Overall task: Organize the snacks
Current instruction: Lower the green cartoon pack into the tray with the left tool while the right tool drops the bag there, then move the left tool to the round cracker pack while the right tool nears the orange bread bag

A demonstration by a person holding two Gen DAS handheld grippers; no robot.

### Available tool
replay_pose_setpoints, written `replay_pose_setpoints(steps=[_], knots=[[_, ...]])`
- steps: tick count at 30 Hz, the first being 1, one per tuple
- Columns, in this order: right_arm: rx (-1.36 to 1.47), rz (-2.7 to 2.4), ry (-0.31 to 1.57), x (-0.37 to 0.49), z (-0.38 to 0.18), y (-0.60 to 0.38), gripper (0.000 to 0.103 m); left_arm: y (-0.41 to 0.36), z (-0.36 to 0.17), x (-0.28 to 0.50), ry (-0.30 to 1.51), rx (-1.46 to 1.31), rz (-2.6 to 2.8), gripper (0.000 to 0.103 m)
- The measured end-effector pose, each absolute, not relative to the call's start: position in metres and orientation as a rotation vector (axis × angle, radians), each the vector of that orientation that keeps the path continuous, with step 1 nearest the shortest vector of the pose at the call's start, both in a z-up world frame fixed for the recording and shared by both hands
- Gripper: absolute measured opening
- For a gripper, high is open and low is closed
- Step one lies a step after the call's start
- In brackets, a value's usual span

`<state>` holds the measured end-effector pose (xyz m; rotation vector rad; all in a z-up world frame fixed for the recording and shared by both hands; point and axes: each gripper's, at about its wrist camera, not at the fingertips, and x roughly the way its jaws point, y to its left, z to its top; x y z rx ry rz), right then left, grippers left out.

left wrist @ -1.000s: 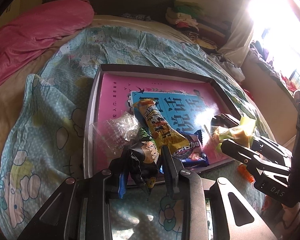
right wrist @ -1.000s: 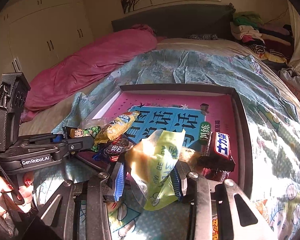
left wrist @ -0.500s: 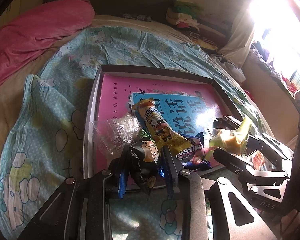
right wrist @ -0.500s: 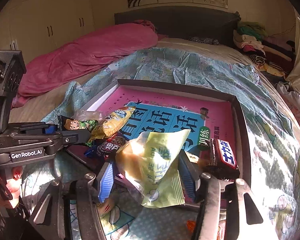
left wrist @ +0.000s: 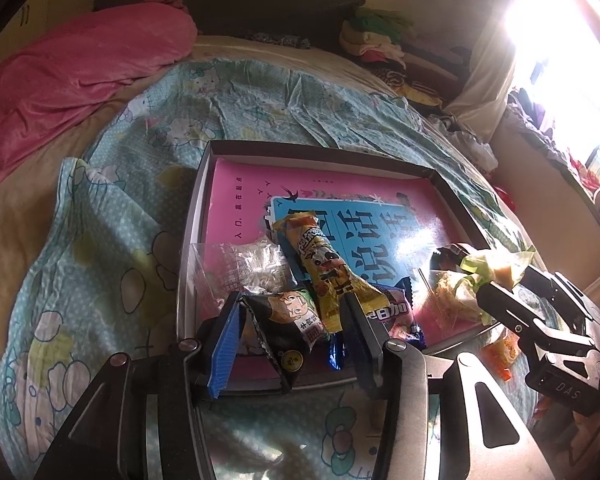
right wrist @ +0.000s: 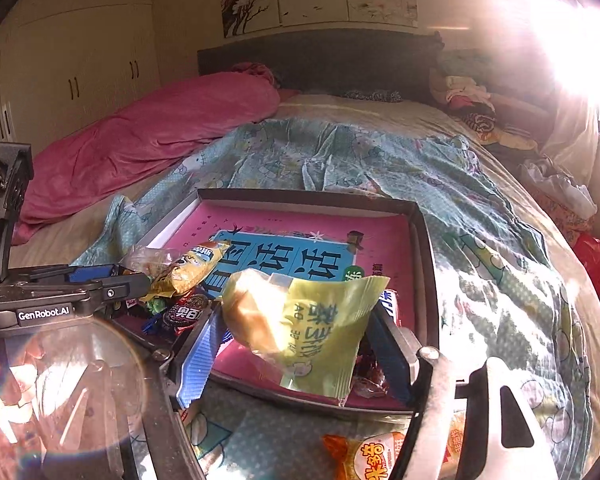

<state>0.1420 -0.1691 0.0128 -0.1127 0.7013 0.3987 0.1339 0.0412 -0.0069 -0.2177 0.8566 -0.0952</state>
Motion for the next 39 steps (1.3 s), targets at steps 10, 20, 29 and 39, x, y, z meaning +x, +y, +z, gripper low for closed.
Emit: replay_pose_setpoints(steps=[10, 20, 29, 39], knots=[[-0.072, 0.346, 0.656, 0.139, 0.026, -0.185, 0.074, 0.051, 0.009, 0.129, 0.794, -0.247, -0.071, 0.070], [-0.019, 0.301, 0.607, 0.136, 0.039, -0.205, 0.076, 0.060, 0.033, 0.120, 0.720, -0.273, -0.065, 0.075], [0.004, 0.296, 0.602, 0.131, 0.044, -0.215, 0.076, 0.053, 0.041, 0.112, 0.700, -0.267, -0.089, 0.076], [0.024, 0.311, 0.630, 0.119, 0.042, -0.221, 0.078, 0.041, 0.045, 0.097, 0.706, -0.236, -0.130, 0.076]])
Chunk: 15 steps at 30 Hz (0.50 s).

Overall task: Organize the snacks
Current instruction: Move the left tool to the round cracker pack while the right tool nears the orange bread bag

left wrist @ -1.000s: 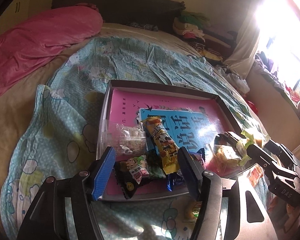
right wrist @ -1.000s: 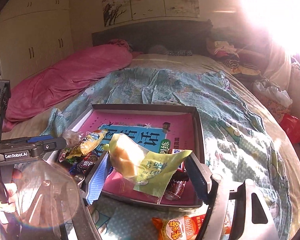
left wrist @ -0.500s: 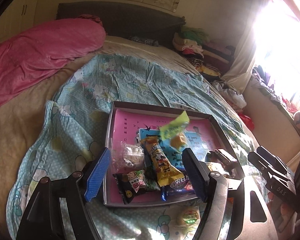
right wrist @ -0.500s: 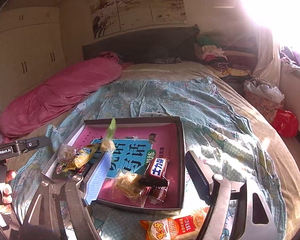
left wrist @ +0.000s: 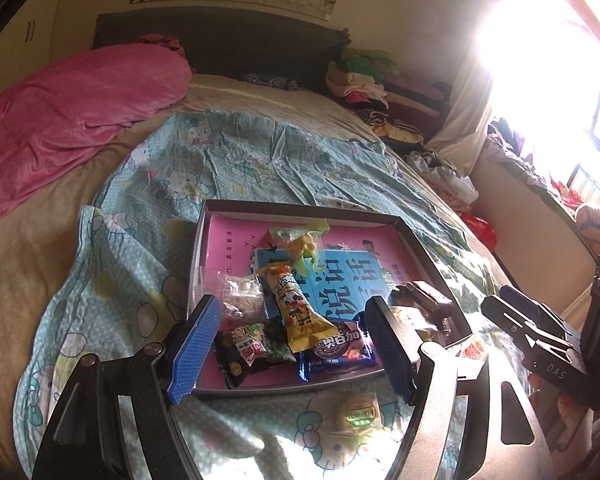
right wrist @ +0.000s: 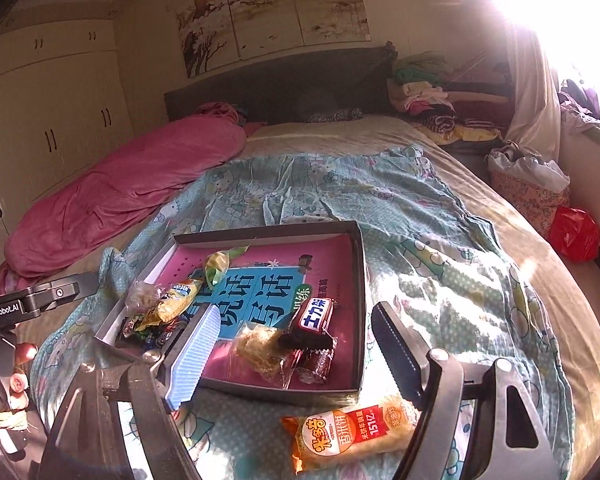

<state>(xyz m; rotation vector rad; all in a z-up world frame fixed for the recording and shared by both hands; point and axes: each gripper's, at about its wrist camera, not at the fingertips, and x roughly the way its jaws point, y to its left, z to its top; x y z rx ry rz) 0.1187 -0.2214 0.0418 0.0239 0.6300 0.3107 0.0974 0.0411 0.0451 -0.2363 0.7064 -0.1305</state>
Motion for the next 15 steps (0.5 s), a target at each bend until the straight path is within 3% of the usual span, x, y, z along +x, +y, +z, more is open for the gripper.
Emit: replay_pose_setpoints(steps=[15], knots=[[0.087, 0.258, 0.730, 0.095, 0.022, -0.255, 0.079, 0.035, 0.034, 0.073, 0.760, -0.196, -0.167, 0.076]])
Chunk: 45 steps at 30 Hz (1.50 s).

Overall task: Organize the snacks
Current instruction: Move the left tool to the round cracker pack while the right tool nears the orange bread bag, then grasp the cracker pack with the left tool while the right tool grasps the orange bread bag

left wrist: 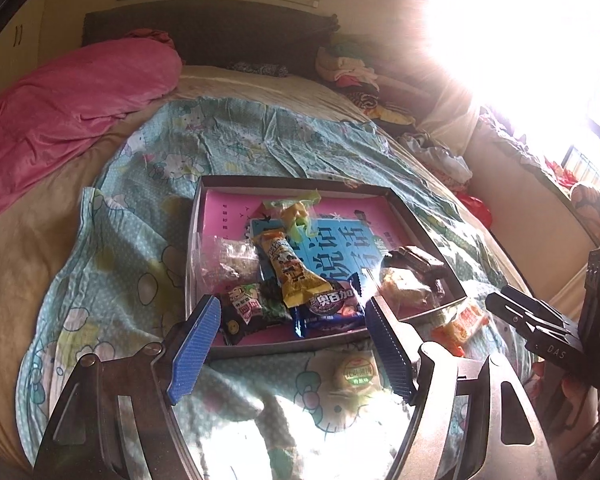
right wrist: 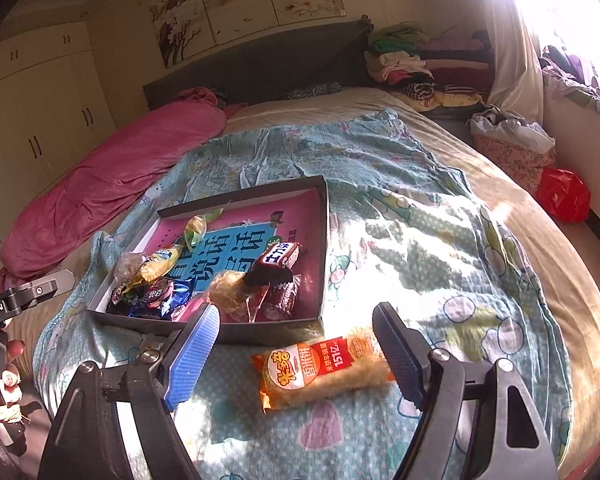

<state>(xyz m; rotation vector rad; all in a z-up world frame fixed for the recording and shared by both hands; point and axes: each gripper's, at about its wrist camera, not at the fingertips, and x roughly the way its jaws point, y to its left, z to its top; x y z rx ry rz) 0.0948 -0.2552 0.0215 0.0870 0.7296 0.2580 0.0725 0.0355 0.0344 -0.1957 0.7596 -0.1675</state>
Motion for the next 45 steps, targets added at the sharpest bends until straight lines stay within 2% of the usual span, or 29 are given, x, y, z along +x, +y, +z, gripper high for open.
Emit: replay_pose_setpoints(steps=[15, 27, 28, 31, 33, 36, 38, 40, 45], knots=[[0.218, 0.199, 0.921, 0.097, -0.018, -0.271, 0.079, -0.005, -0.010, 0.072, 0.897, -0.156, -0.249, 0.076], [0.346, 0.235, 0.962, 0.118, -0.041, -0.281, 0.078, -0.022, -0.030, 0.086, 0.945, -0.120, -0.246, 0.076], [0.343, 0.240, 0.961, 0.121, -0.042, -0.280, 0.077, -0.023, -0.032, 0.087, 0.949, -0.116, -0.244, 0.076], [0.329, 0.267, 0.959, 0.125, -0.043, -0.276, 0.063, -0.028, -0.035, 0.089, 0.955, -0.099, -0.236, 0.076], [0.311, 0.280, 0.956, 0.125, -0.043, -0.273, 0.051, -0.032, -0.036, 0.090, 0.955, -0.085, -0.234, 0.076], [0.308, 0.314, 0.940, 0.121, -0.039, -0.271, 0.040, -0.037, -0.038, 0.092, 0.957, -0.086, -0.251, 0.076], [0.315, 0.342, 0.929, 0.117, -0.036, -0.270, 0.035, -0.042, -0.039, 0.093, 0.962, -0.084, -0.269, 0.066], [0.320, 0.362, 0.919, 0.112, -0.031, -0.270, 0.031, -0.048, -0.042, 0.095, 0.983, -0.057, -0.267, 0.041], [0.292, 0.406, 0.875, 0.101, -0.016, -0.261, 0.023, -0.048, -0.047, 0.096, 1.000, -0.053, -0.276, 0.036]])
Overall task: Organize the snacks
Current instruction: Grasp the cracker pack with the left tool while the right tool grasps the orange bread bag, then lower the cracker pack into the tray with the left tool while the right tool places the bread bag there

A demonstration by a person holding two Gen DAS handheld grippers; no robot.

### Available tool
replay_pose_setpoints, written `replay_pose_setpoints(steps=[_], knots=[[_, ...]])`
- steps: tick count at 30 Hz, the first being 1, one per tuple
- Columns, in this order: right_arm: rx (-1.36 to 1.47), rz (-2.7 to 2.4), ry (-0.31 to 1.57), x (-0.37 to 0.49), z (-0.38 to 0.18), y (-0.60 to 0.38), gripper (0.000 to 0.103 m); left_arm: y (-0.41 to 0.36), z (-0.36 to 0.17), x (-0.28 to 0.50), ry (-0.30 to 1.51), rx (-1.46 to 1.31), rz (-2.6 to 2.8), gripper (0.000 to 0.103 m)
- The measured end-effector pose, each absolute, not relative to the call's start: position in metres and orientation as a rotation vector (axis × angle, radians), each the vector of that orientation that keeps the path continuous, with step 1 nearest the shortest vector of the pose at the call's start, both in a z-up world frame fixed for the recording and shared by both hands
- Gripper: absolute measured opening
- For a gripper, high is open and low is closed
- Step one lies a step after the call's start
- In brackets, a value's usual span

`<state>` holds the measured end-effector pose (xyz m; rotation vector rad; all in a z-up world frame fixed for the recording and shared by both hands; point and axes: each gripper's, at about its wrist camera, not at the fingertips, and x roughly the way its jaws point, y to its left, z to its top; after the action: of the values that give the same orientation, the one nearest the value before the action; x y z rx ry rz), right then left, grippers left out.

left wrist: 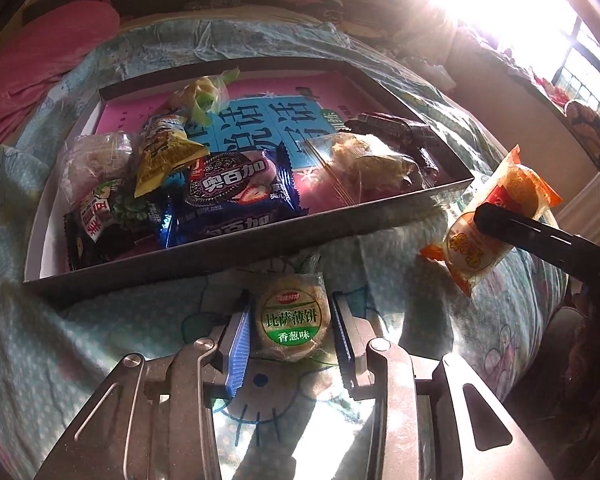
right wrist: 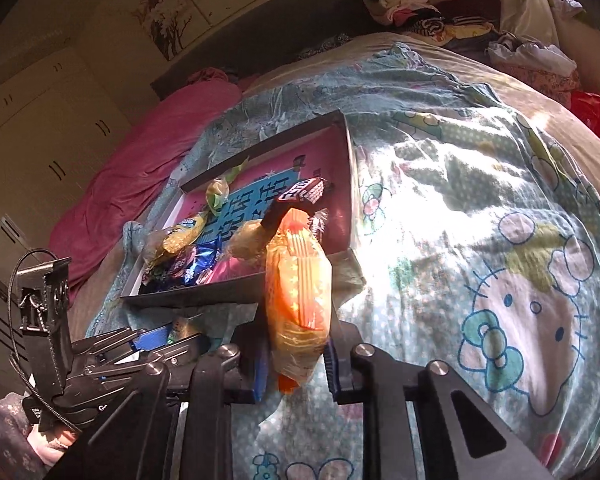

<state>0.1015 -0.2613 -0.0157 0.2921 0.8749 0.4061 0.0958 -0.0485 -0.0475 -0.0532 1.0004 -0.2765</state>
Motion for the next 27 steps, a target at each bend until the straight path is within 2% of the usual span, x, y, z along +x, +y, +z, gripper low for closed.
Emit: replay_pose_setpoints(steps=[16, 27], knots=[[0.271, 0.520, 0.752, 0.112, 0.030, -0.228, 0.023, 0.002, 0.010, 0.093, 0.864, -0.146, -0.190, 0.035], [0.269, 0.535, 0.747, 0.140, 0.038, -0.202, 0.023, 0.032, 0.019, 0.114, 0.827, -0.159, -0.101, 0.035]])
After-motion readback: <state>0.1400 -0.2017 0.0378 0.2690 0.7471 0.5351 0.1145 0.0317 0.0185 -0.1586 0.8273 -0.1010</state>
